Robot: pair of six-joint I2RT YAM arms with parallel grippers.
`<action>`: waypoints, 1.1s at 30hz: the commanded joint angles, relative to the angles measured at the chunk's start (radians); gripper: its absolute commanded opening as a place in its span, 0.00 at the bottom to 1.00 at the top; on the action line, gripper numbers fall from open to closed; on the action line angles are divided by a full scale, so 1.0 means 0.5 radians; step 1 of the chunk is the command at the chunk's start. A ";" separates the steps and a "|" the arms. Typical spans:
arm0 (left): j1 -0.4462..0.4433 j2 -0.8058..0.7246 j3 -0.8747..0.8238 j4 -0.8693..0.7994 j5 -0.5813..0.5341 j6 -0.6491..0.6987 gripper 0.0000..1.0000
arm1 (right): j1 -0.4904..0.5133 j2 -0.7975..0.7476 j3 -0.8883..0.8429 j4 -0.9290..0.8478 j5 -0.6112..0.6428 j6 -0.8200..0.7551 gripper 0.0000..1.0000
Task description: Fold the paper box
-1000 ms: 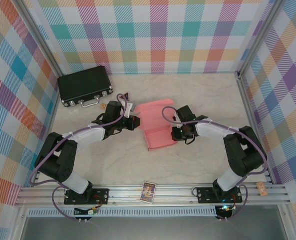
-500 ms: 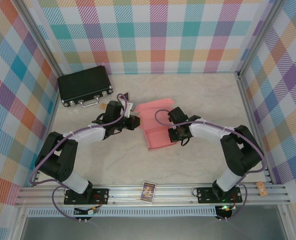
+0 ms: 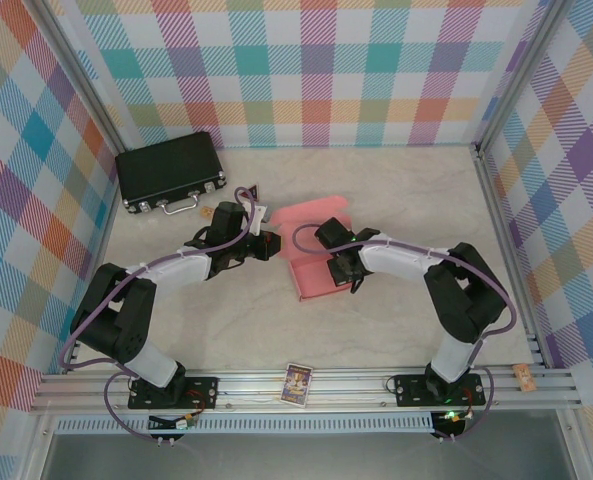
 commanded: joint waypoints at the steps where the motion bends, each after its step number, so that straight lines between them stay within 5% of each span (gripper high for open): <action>1: 0.016 0.014 0.050 0.036 0.023 0.003 0.00 | 0.020 0.113 0.002 -0.169 0.138 0.068 0.08; 21: 0.016 0.019 0.065 0.022 0.027 0.006 0.00 | 0.050 0.219 0.088 -0.320 0.370 0.212 0.10; 33: 0.016 0.017 0.065 0.022 0.047 0.023 0.00 | 0.045 0.019 0.089 -0.193 0.133 0.144 0.22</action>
